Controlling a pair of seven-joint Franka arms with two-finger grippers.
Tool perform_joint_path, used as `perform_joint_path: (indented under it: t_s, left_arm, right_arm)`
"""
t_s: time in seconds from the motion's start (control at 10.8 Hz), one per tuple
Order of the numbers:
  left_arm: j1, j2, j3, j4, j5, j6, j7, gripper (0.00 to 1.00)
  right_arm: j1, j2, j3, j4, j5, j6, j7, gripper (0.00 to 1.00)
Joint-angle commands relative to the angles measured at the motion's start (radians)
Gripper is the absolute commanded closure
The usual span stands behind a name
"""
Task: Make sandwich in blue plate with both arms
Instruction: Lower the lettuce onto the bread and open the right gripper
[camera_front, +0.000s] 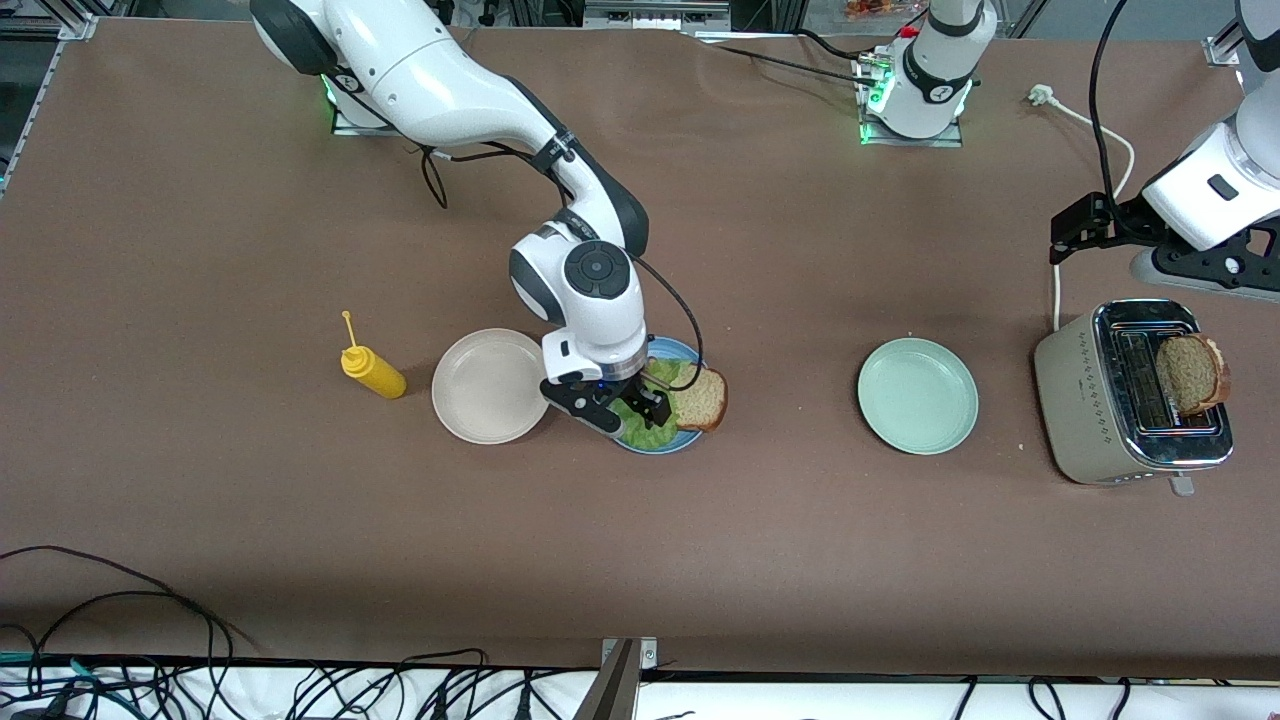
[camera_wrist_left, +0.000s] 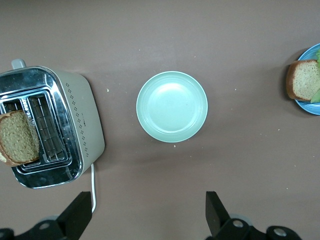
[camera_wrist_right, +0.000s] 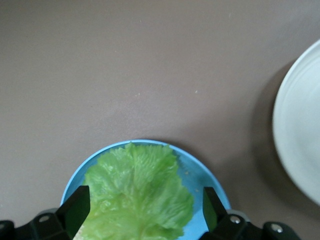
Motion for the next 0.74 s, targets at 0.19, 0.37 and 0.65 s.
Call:
perform_joint_path:
  t_s: [0.19,0.37,0.65]
  left_arm:
    - [0.006,0.009,-0.003,0.026,-0.009,-0.023,0.002,0.0]
    - [0.006,0.009,-0.002,0.026,-0.01,-0.023,0.002,0.0]
    - [0.006,0.009,-0.002,0.026,-0.01,-0.023,0.002,0.0]
  right_arm:
    - [-0.06,-0.08,0.003,0.012,-0.005,-0.18,-0.359,0.0]
    - [-0.082,-0.108,0.005,0.01,0.001,-0.226,-0.459,0.0]
    - [-0.123,-0.181,0.005,-0.025,0.006,-0.338,-0.712,0.0]
